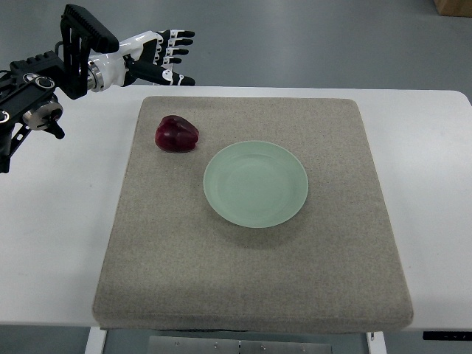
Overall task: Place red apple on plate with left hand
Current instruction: 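Move the left hand forward and down over the dark red apple, then close the left hand fingers around the red apple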
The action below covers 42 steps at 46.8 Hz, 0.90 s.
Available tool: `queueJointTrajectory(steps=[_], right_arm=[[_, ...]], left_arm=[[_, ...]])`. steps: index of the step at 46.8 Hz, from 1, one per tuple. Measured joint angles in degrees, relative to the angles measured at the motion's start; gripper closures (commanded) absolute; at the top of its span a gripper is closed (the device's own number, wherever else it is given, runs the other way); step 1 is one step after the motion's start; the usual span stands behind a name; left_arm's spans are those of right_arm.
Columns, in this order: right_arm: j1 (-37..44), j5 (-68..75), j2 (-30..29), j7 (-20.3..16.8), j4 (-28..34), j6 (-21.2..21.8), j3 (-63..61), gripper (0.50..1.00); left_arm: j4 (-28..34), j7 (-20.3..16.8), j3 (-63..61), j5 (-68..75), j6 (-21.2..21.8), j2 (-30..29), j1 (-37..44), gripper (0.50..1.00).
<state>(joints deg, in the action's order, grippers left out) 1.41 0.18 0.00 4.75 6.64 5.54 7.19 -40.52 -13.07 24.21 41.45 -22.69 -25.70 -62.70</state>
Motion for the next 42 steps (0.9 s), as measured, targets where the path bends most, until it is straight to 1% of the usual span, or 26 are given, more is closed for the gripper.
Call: queueJointTrajectory(steps=[10,18,25,37,42], right_arm=[[0.0,0.0,0.0,0.0,0.0,0.0,0.0,0.536],[0.0,0.0,0.0,0.0,0.0,0.0,0.0,0.536],[0.0,0.0,0.0,0.0,0.0,0.0,0.0,0.536],[0.0,0.0,0.0,0.0,0.0,0.0,0.0,0.536],[0.0,0.0,0.0,0.0,0.0,0.0,0.0,0.536]], left_arm=[[-3.7,0.0,-6.7,8.0,0.0,-0.9,-3.7,0.508],[-5.9,0.0,-8.3,19.1,-0.1,-0.9,-4.5,0.510],[-6.1,-0.2,-8.4,28.8,0.2,-0.2,-4.4,0.510],[-6.1,-0.4,-8.4,37.9,1.5,-0.1,-3.7,0.514],[-6.2,-1.3,-8.4,42.2,1.9,-0.1,-3.6,0.514]])
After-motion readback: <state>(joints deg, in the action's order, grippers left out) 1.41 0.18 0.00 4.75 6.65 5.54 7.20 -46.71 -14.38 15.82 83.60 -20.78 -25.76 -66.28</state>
